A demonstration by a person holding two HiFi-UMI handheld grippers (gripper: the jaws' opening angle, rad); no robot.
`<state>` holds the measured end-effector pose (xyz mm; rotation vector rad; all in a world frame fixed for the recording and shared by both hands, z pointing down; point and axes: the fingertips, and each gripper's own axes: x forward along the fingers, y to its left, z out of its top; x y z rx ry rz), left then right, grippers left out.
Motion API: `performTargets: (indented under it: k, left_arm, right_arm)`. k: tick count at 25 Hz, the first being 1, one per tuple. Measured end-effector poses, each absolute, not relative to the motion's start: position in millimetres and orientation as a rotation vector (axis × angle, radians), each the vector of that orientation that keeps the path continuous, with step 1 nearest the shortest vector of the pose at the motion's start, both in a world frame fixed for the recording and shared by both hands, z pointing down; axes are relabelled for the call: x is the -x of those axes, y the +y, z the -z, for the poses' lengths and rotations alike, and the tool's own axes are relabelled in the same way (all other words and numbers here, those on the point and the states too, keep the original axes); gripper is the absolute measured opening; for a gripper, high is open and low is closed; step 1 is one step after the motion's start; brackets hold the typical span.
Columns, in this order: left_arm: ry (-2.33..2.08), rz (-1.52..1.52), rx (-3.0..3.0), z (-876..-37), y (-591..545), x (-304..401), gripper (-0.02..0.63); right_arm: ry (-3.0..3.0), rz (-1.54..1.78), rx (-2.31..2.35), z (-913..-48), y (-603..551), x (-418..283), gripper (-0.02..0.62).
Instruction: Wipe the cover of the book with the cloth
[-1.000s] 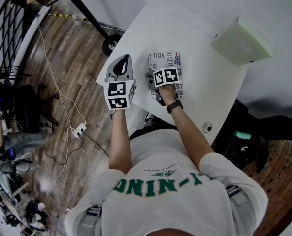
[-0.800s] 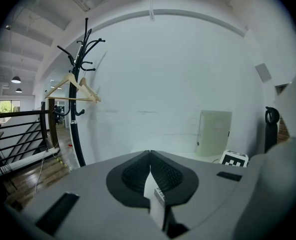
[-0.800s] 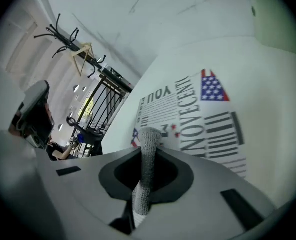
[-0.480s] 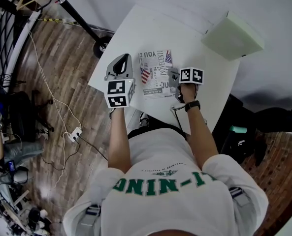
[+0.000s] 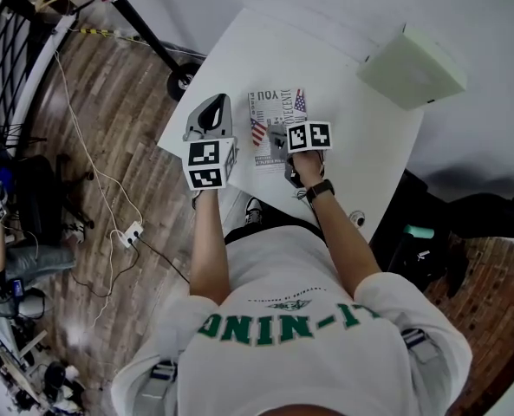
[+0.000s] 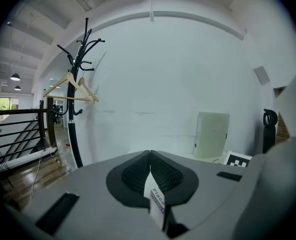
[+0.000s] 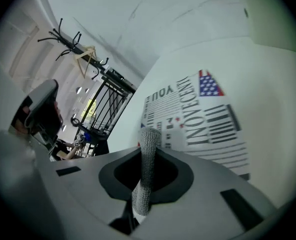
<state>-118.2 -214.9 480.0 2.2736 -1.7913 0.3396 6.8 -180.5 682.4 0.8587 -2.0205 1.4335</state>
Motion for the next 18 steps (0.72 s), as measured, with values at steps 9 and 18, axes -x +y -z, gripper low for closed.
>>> performTargets:
  k: [9, 18]
  left_arm:
    - [-1.836, -0.345, -2.232, -480.3, -204.9, 136.0, 0.014]
    - [-1.801, -0.334, -2.265, -480.3, -209.8, 122.8, 0.014]
  right_arm:
    - [-2.019, -1.356, -0.695, -696.8, -155.2, 49.6, 0.032]
    - [-1.953, -1.392, -0.928, -695.9, -176.8, -51.9, 0.032]
